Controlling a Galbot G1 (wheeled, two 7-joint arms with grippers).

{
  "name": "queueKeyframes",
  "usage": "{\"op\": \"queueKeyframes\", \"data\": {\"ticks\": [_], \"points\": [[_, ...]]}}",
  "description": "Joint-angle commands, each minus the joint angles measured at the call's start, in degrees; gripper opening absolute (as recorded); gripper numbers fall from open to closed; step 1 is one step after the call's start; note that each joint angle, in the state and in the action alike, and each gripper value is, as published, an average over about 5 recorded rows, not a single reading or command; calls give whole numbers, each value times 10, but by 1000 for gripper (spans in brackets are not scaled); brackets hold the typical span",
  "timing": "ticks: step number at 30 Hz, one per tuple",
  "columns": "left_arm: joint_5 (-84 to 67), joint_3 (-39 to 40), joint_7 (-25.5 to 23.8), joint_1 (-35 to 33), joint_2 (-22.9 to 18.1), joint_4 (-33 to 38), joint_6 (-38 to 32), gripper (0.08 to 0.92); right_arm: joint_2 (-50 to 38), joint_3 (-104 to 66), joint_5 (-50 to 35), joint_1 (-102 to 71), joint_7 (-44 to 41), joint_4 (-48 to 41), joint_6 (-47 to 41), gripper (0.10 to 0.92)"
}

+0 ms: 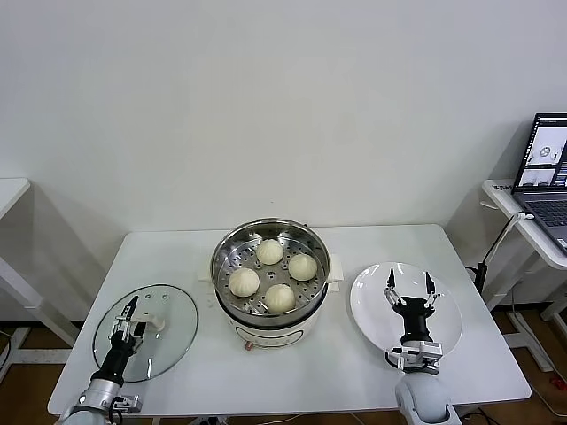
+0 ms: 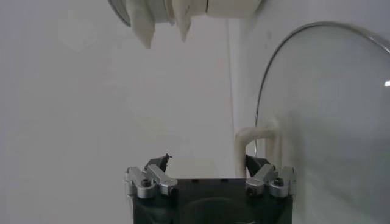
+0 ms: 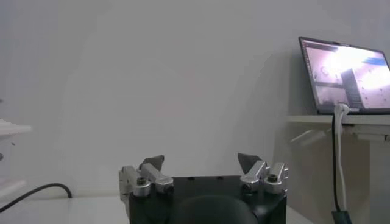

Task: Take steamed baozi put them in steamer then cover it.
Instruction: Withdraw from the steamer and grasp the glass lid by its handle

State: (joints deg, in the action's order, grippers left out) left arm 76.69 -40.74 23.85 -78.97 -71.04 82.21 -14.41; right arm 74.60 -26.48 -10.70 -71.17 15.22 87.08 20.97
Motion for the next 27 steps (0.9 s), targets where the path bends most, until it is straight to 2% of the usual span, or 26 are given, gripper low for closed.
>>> {"op": "queueKeyframes", "data": {"ticks": [1,6,20,24,27], "points": [[-2,5,-12,12,1,-4,17,823,2,-1,2,0,0,1,1,823],[-1,7,-22,15,2,-10,20,787,2,-1,2,1,1,3,1,823],[-3,9,-28,18,1,-19,15,386,4,1,6,3,3,6,0,823],[-25,1,-36,8,4,17,20,273,3,1,8,1,3,8,0,823],[-65,-15,-50,-8,15,86,42,204,3,1,9,0,3,10,0,823]]}}
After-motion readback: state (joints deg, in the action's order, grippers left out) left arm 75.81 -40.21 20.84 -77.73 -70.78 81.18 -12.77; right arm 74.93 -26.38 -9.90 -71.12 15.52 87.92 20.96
